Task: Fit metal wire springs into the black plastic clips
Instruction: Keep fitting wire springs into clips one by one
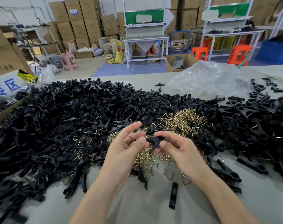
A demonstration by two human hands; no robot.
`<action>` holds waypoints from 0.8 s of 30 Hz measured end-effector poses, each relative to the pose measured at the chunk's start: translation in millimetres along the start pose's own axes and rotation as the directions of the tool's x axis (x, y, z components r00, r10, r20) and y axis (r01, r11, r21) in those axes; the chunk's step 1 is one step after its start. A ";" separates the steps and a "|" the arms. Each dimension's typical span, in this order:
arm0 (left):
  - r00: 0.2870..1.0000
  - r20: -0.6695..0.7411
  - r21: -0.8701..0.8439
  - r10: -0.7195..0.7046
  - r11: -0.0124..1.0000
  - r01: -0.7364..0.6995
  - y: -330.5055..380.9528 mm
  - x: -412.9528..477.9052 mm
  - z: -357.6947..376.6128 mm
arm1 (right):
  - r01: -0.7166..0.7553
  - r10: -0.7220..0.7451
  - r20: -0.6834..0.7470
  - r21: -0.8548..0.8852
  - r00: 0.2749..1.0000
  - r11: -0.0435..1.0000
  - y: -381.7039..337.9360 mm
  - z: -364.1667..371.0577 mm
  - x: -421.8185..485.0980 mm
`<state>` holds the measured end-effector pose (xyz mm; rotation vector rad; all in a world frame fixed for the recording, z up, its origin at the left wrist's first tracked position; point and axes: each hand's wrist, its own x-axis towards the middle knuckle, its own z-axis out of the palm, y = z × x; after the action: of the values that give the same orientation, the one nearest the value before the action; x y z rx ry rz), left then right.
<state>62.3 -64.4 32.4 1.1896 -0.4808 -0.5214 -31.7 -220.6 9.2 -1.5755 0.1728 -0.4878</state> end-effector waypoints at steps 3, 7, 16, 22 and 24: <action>1.000 -0.009 -0.131 -0.029 0.991 0.028 0.8 0.4 2.8 | 0.000 0.000 -0.001 0.021 1.000 1.000 0.7 0.6 0.6; 0.999 -0.029 -0.183 -0.043 0.982 0.037 2.1 -0.5 4.7 | -0.009 0.009 0.004 0.021 1.000 1.000 2.7 1.3 1.2; 0.998 -0.021 -0.069 -0.060 0.996 0.058 -6.8 -3.5 11.1 | -0.015 0.016 -0.003 0.108 1.000 0.994 1.5 4.3 -0.2; 1.000 0.018 0.077 -0.026 0.997 0.024 -6.0 -6.5 14.4 | -0.016 0.018 -0.014 0.116 1.000 0.993 1.8 4.5 -0.2; 0.999 0.037 0.065 -0.033 0.997 0.030 -6.3 -7.0 15.5 | -0.014 0.016 -0.016 0.111 1.000 0.994 1.8 5.3 -0.3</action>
<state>46.6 -73.4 30.5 1.2523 -0.5153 -0.5601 -29.5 -215.7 7.4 -1.4606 0.1675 -0.4913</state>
